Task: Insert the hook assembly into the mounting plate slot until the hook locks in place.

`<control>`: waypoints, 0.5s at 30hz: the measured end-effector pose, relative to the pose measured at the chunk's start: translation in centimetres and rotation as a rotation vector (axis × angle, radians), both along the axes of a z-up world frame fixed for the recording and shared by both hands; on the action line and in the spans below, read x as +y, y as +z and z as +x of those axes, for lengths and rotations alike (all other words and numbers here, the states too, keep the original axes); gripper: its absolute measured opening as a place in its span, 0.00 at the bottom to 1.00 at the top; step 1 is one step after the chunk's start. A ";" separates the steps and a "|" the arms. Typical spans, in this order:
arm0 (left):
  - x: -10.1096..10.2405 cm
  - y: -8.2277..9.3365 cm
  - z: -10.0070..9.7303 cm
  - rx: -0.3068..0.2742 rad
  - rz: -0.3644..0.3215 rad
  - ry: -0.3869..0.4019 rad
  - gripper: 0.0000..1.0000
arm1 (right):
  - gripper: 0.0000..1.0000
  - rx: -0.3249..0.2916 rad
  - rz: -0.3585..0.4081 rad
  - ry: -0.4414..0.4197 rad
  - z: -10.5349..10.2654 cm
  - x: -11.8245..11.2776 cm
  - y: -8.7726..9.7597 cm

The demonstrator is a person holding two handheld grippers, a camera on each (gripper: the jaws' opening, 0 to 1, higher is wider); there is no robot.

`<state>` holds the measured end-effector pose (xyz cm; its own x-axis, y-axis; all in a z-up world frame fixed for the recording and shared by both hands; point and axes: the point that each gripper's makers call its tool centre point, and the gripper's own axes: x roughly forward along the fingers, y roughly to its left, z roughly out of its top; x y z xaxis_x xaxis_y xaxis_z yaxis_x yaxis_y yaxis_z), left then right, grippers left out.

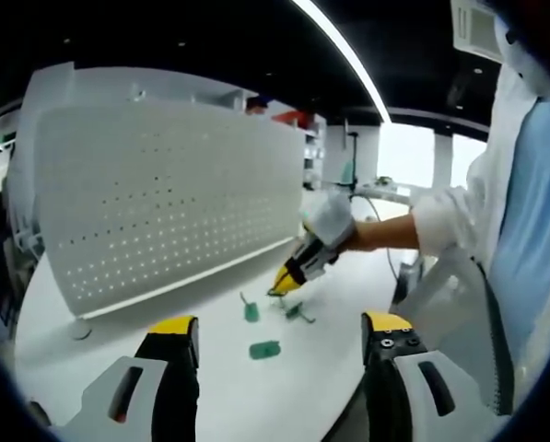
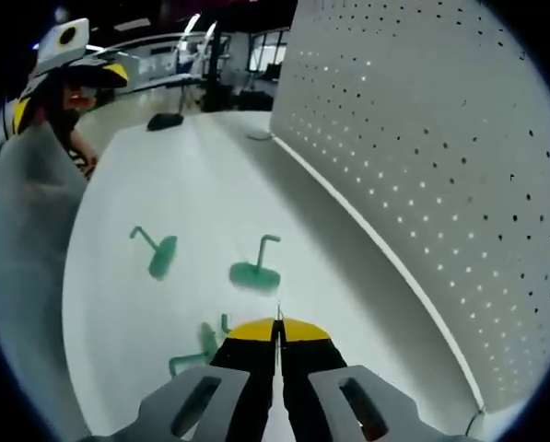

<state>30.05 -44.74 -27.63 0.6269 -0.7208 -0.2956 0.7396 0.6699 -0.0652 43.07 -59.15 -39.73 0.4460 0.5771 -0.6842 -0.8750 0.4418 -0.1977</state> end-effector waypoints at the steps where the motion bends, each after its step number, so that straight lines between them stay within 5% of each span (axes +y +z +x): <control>1: 0.0 0.0 0.0 0.000 0.000 -0.001 0.73 | 0.00 -0.002 0.011 -0.003 0.0 0.1 0.3; 15: 0.0 0.1 -0.2 -0.008 0.002 -0.002 0.72 | 0.00 -0.044 0.138 -0.016 -0.4 1.8 4.4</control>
<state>29.89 -44.79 -27.56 0.6276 -0.7215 -0.2925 0.7415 0.6685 -0.0579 42.68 -57.38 -35.38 0.4835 0.6571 -0.5782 -0.8597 0.4809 -0.1724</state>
